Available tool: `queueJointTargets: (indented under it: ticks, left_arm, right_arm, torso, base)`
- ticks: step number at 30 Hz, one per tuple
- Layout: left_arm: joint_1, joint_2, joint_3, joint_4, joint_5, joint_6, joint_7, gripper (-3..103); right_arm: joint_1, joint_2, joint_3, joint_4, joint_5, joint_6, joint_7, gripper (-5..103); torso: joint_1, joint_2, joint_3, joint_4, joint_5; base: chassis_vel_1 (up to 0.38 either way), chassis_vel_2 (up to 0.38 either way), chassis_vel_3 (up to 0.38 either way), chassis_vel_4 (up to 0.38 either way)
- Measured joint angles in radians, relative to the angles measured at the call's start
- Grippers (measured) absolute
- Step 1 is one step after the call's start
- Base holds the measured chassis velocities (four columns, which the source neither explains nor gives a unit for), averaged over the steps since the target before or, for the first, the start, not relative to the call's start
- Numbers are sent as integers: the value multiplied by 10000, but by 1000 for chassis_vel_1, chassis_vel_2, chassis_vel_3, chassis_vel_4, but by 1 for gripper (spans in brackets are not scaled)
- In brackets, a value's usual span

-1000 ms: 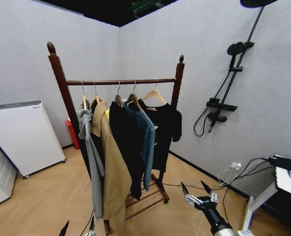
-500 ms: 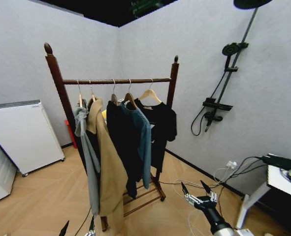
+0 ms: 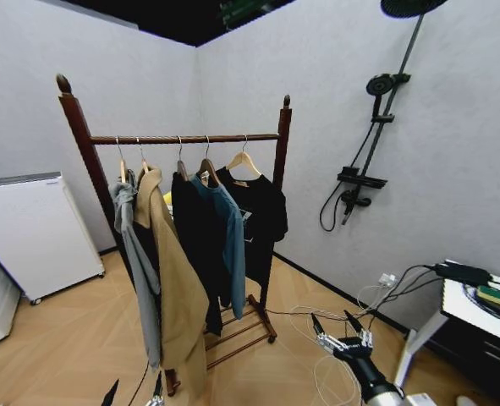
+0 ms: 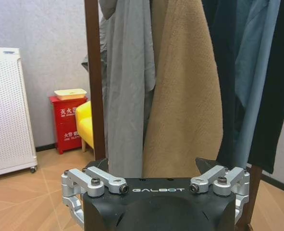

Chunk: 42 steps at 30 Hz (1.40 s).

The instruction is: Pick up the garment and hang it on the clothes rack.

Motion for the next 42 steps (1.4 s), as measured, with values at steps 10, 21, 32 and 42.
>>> queueJointTargets:
  ticks: [10,21,32,42]
  left_arm:
    - [0,0,3,0,0,0,0,100]
    - [0,0,2,0,0,0,0,100]
    - [0,0,3,0,0,0,1,100]
    - [0,0,3,0,0,0,1,100]
  right_arm:
    - [-2,-1,2,-2,0,-1,-1,100]
    - [-2,-2,1,-2,1,-2,-5,100]
    - [-2,-2,2,-3,2,-2,-5,100]
    - [-1,-2,2,-3,2,-2,-5,100]
  torso:
    - [-2,1,0,-2,4]
    - [-4,2,0,-2,3]
    - [-4,2,-1,-3,1]
    - [-4,2,-1,-3,3]
  base:
    - [-91,-92,-75,-61]
    - [-111,-113,-127,-122]
    - [-134,-123,-122,-127]
    - [-126,-124,-127,-115]
